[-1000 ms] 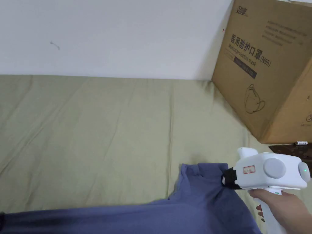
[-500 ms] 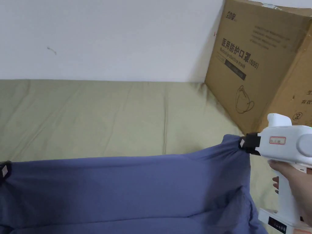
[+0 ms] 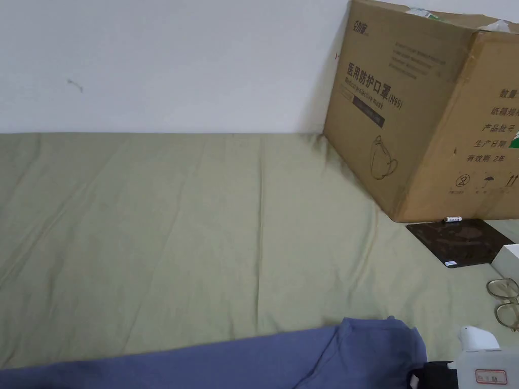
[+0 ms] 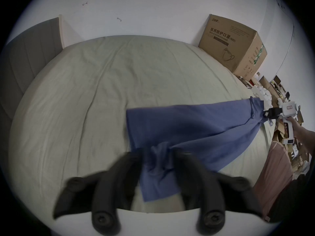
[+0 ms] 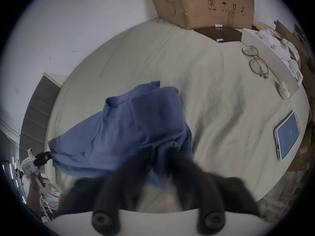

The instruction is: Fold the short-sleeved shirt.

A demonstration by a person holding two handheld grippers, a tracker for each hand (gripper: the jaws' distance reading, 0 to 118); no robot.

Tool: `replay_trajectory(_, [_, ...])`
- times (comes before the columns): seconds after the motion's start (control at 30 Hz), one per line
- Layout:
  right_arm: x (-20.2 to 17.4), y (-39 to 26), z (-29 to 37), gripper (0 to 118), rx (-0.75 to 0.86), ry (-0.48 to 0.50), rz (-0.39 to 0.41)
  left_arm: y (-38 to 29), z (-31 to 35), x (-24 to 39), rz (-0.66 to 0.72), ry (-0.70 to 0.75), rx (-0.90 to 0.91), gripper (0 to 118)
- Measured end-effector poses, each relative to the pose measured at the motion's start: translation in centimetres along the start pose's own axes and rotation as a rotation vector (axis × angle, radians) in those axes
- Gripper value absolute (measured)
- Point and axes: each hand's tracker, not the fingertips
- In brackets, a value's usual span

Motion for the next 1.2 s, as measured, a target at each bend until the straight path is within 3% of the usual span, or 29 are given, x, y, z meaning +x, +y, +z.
replay_trajectory(0.03, [-0.3,0.1,0.1,93,0.022,-0.021,0.019,-0.1,0.3,-0.1,-0.003,0.023,0.011,88])
replay_trajectory(0.1, [-1.2,0.3,1.0,115,0.034,-0.086,0.07,0.1,1.2,0.0,0.016,0.032,0.024,110])
replay_trajectory(0.13, [-1.7,0.6,2.0,118,0.079,-0.056,0.099,0.3,2.0,0.2,0.026,0.021,0.057,118])
replay_trajectory(0.33, [-7.5,0.5,7.4,118,0.354,0.063,0.216,3.0,6.8,4.3,0.068,0.01,0.34,116])
replay_trajectory(0.47, [-11.9,-2.8,10.6,113,0.775,0.14,0.286,2.2,9.9,9.9,0.061,0.102,0.679,110])
replay_trajectory(0.5, [-13.0,-4.1,11.2,106,0.89,0.189,0.306,1.7,10.3,11.4,0.055,0.13,0.769,89])
replay_trajectory(0.53, [-14.1,-5.1,11.6,89,0.981,0.159,0.295,1.4,10.6,12.5,0.04,0.156,0.848,56])
replay_trajectory(0.57, [-15.0,-5.7,11.9,56,1.037,0.098,0.281,1.1,10.6,13.6,0.025,0.162,0.871,16])
replay_trajectory(0.6, [-15.8,-6.2,11.9,5,1.082,0.034,0.267,1.2,10.6,14.7,0.003,0.22,0.87,0])
replay_trajectory(0.63, [-16.1,-5.6,11.7,1,1.091,0.044,0.265,1.1,10.5,15.7,-0.017,0.241,0.861,0])
replay_trajectory(0.7, [-16.8,-4.8,11.3,1,0.887,0.226,0.342,1.2,10.4,15.2,0.014,0.118,0.824,0])
replay_trajectory(0.77, [-17.1,-4.4,11.3,1,0.814,0.188,0.385,1.7,10.4,14.3,0.029,0.102,0.768,0])
replay_trajectory(0.87, [-16.7,-4.9,12.5,1,0.845,0.163,0.397,2.7,12.0,10.9,0.034,0.11,0.738,0])
replay_trajectory(0.97, [-16.4,-5.0,13.9,1,0.815,0.198,0.373,5.0,11.3,4.0,0.22,-0.115,0.437,0])
replay_trajectory(1.03, [-16.1,-4.7,14.3,1,0.763,0.237,0.361,4.8,8.8,-1.6,0.43,-0.282,0.217,0])
replay_trajectory(1.1, [-16.2,-4.5,14.8,1,0.753,0.239,0.372,3.5,6.2,-5.1,0.565,-0.36,0.128,0])
replay_trajectory(1.13, [-16.4,-4.5,14.9,1,0.747,0.228,0.381,2.6,5.0,-6.8,0.596,-0.324,0.111,2])
replay_trajectory(1.17, [-16.6,-4.5,14.9,1,0.742,0.216,0.388,2.1,4.2,-7.8,0.6,-0.289,0.099,18])
replay_trajectory(1.2, [-16.8,-4.5,14.7,1,0.736,0.208,0.392,1.2,3.1,-9.0,0.625,-0.269,0.075,66])
